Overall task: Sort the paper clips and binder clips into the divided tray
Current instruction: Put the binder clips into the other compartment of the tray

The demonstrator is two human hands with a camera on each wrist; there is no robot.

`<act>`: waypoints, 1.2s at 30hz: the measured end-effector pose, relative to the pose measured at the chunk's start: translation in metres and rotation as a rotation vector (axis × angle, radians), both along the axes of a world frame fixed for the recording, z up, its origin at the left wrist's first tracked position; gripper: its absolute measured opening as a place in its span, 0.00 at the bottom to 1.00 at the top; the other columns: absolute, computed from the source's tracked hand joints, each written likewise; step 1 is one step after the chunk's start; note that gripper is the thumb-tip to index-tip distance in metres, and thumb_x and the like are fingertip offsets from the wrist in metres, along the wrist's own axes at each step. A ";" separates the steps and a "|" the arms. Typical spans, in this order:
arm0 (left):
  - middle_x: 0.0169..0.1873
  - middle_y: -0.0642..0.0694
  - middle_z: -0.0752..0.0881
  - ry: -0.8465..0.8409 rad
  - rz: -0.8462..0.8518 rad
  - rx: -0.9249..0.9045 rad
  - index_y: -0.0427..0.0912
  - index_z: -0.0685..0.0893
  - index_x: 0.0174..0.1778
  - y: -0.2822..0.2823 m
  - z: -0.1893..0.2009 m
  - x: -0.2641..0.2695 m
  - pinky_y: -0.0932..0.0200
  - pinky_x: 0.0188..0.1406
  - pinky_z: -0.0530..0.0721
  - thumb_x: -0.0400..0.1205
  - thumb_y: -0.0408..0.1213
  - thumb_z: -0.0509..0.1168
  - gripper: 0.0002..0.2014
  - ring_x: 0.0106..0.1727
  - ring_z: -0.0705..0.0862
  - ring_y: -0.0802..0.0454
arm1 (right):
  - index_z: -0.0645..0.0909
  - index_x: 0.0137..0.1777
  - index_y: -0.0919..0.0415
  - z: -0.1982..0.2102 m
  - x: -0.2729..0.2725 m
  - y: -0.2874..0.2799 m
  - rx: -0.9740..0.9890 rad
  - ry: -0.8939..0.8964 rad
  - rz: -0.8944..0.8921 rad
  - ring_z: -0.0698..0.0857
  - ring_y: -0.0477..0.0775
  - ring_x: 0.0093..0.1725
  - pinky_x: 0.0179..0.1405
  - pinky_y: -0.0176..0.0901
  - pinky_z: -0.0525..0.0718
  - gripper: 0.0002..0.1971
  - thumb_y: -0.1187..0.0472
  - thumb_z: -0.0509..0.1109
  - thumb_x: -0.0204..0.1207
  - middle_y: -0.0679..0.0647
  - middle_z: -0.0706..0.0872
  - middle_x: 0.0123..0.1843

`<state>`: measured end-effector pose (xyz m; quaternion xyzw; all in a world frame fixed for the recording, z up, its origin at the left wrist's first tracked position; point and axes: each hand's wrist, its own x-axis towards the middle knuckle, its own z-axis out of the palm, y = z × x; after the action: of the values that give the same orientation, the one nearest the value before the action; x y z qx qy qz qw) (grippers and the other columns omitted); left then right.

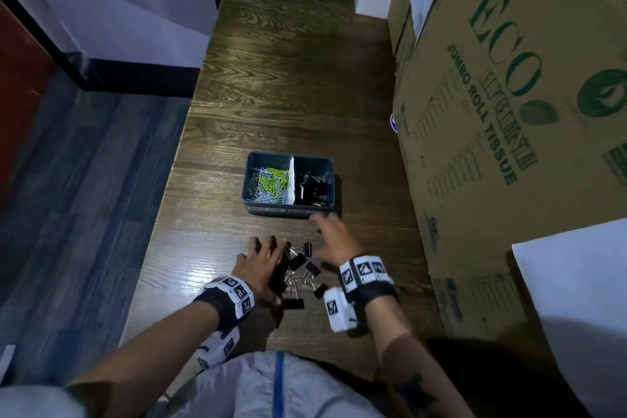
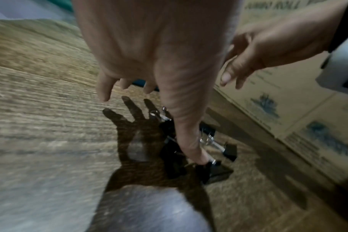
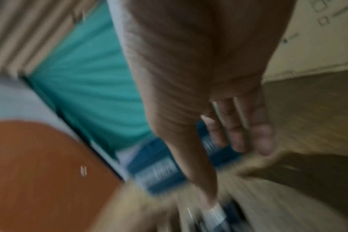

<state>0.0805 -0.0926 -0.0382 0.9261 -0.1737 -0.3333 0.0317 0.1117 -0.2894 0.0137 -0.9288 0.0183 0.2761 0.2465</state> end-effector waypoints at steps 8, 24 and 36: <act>0.84 0.44 0.38 -0.052 -0.231 0.063 0.56 0.36 0.84 -0.011 -0.017 0.004 0.34 0.74 0.67 0.65 0.60 0.78 0.64 0.82 0.48 0.30 | 0.44 0.87 0.39 -0.054 -0.062 0.009 -0.234 0.188 0.245 0.67 0.76 0.79 0.74 0.67 0.77 0.62 0.66 0.85 0.66 0.66 0.46 0.85; 0.71 0.40 0.69 -0.098 -0.209 -0.067 0.44 0.67 0.77 -0.007 -0.005 -0.011 0.47 0.50 0.83 0.83 0.32 0.62 0.25 0.58 0.83 0.39 | 0.65 0.68 0.41 -0.056 -0.071 0.015 -0.156 0.047 -0.025 0.79 0.64 0.66 0.62 0.62 0.83 0.33 0.69 0.76 0.73 0.55 0.70 0.69; 0.46 0.46 0.84 -0.274 -0.073 -0.369 0.44 0.83 0.52 -0.006 0.034 0.008 0.50 0.41 0.84 0.82 0.34 0.63 0.06 0.43 0.85 0.44 | 0.76 0.53 0.49 -0.030 -0.066 -0.016 -0.063 0.065 -0.304 0.77 0.55 0.59 0.50 0.47 0.76 0.17 0.60 0.80 0.71 0.50 0.75 0.63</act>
<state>0.0887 -0.0988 -0.0043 0.9344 -0.2676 -0.1679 0.1647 0.0456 -0.3056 -0.0159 -0.9131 0.1753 0.2651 0.2556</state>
